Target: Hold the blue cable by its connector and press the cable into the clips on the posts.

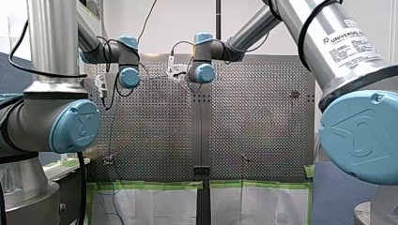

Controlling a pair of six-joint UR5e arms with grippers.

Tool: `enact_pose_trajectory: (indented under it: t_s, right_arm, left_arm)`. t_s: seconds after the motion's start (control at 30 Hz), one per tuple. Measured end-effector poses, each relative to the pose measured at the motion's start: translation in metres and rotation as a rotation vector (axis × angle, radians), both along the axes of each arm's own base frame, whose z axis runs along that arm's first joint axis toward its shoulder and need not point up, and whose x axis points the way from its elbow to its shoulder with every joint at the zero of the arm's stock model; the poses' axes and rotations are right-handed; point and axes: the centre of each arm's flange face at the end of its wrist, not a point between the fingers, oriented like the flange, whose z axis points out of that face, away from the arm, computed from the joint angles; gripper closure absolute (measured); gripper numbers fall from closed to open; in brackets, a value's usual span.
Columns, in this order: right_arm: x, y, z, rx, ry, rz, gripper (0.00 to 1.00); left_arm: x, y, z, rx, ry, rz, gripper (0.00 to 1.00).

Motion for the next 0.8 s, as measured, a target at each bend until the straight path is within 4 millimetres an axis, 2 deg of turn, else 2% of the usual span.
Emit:
enact_pose_trajectory:
  t_s: [0.17, 0.47, 0.6, 0.8]
  right_arm:
    - [0.006, -0.002, 0.024, -0.023, -0.026, 0.003, 1.0]
    - [0.015, -0.004, 0.067, -0.064, -0.071, 0.009, 1.0]
    - [0.018, -0.004, 0.085, -0.079, -0.09, 0.006, 1.0]
    - [0.023, -0.001, 0.106, -0.101, -0.118, 0.006, 1.0]
  left_arm:
    - [0.008, 0.002, 0.012, -0.005, -0.005, -0.017, 1.0]
    - [0.026, 0.007, 0.053, -0.013, -0.04, -0.022, 1.0]
    - [0.021, 0.01, 0.071, -0.024, -0.062, -0.012, 1.0]
    - [0.009, 0.012, 0.085, -0.033, -0.075, -0.008, 1.0]
